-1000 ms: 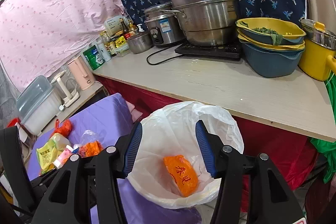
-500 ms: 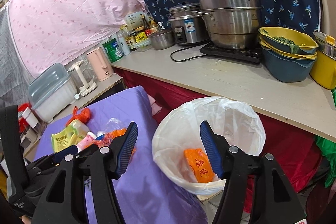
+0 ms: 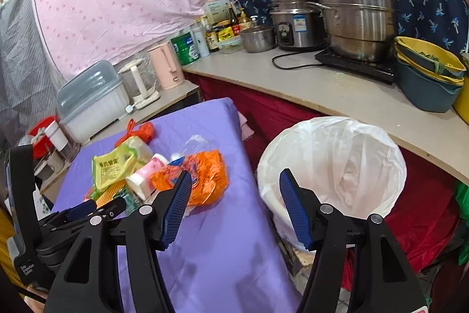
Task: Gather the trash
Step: 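Open the left tool to drop the orange bag into the bin, then grasp the green drink carton with the left tool and lift it, then grasp the pink paper cup with the right tool while the left holds the carton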
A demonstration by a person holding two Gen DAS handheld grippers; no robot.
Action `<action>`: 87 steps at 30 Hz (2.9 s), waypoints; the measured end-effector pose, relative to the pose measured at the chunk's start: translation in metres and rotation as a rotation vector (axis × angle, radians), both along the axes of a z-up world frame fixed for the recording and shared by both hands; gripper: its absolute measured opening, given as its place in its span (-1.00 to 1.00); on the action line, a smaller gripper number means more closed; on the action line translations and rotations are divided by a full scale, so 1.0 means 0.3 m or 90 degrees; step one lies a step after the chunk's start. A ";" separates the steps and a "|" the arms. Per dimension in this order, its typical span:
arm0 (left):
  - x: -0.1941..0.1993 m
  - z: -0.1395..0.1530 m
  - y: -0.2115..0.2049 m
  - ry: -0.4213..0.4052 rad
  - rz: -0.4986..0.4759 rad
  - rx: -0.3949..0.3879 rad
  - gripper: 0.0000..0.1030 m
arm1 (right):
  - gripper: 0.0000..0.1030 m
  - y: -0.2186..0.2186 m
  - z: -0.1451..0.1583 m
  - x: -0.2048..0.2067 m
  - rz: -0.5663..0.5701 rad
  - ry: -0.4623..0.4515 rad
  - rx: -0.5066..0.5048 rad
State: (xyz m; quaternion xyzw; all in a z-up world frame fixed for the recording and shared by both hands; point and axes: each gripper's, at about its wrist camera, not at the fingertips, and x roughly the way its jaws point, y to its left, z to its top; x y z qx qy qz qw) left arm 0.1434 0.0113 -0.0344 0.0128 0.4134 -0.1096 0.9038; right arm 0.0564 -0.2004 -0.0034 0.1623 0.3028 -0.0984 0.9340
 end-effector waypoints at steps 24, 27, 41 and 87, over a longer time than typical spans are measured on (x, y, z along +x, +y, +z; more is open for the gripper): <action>0.077 -0.218 -0.010 0.070 0.087 -0.014 0.65 | 0.18 0.060 -0.227 0.117 0.007 0.071 0.051; 0.113 -0.241 -0.033 0.074 0.102 -0.005 0.65 | 0.18 0.044 -0.243 0.133 0.003 0.074 0.054; 0.149 -0.282 0.002 0.099 0.103 0.008 -0.03 | 0.18 0.066 -0.294 0.178 0.013 0.090 0.071; 0.040 -0.076 0.468 0.044 0.122 -0.093 -0.24 | -0.81 0.438 -0.350 0.530 0.133 0.112 0.083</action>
